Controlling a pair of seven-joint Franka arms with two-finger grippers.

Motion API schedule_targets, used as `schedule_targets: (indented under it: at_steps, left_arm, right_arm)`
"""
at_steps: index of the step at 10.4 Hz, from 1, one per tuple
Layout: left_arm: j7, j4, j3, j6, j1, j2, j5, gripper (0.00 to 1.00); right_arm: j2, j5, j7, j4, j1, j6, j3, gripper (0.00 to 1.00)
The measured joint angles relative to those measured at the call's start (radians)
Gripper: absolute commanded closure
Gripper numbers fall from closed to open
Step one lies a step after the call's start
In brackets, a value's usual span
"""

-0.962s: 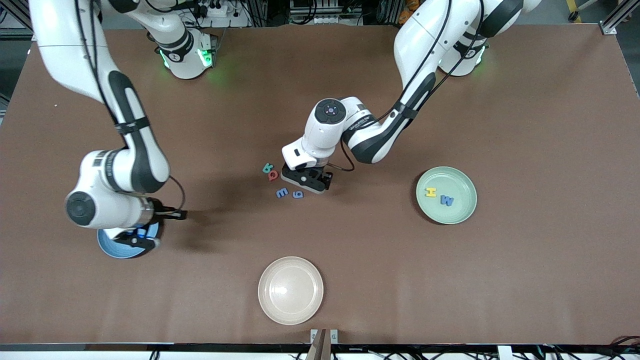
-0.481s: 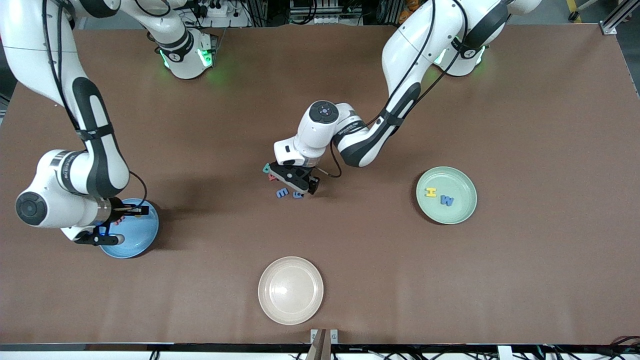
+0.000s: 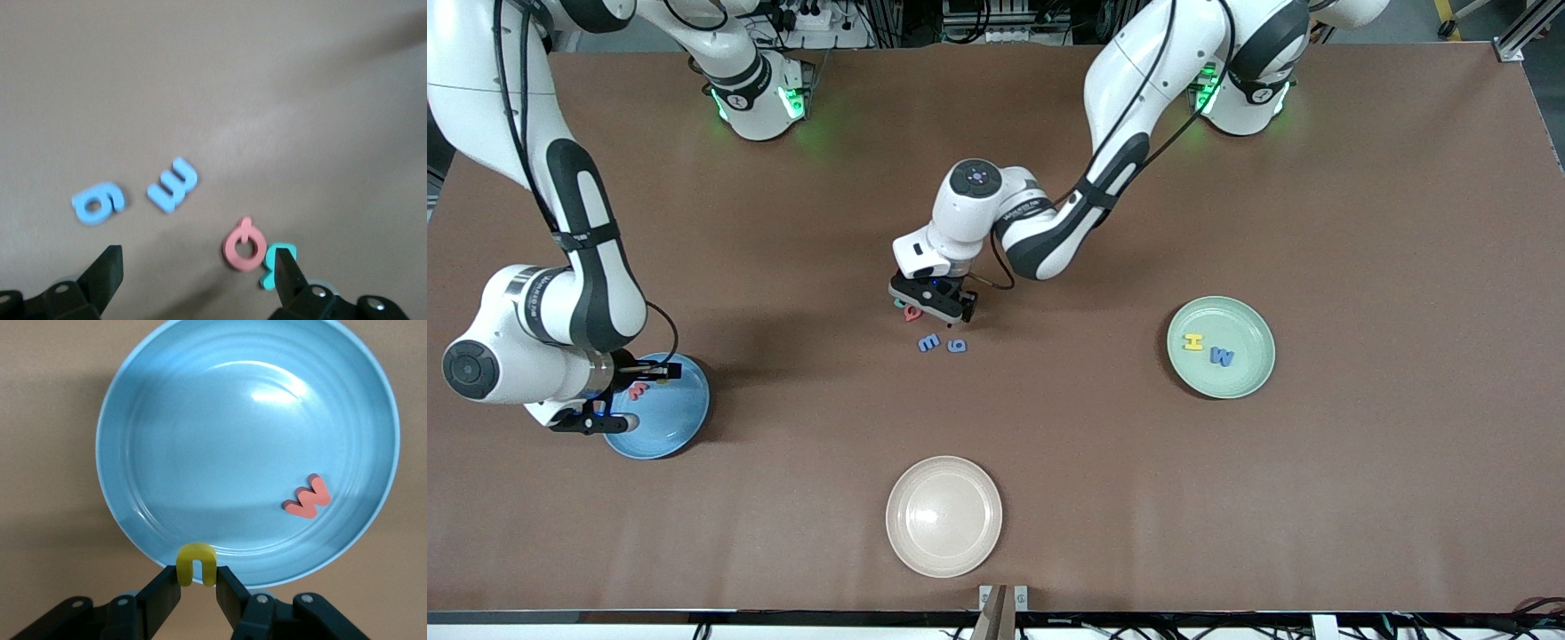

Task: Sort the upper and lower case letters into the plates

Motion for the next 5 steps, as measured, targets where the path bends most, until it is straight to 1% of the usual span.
schedule_targets:
  at_steps: [1, 2, 5]
  left_arm:
    - [-0.055, 0.008, 0.031, -0.034, -0.039, -0.001, 0.000, 0.00]
    - [-0.104, 0.013, 0.047, -0.071, -0.063, -0.002, 0.000, 0.00]
    - [-0.256, 0.025, 0.053, -0.221, -0.072, -0.005, 0.000, 0.00]
  right_arm:
    - [0.001, 0.000, -0.001, -0.001, -0.006, 0.000, 0.000, 1.00]
    - [0.002, 0.000, -0.004, -0.002, -0.011, 0.000, 0.000, 1.00]
    - [0.002, 0.000, -0.006, -0.003, -0.015, 0.000, 0.000, 1.00]
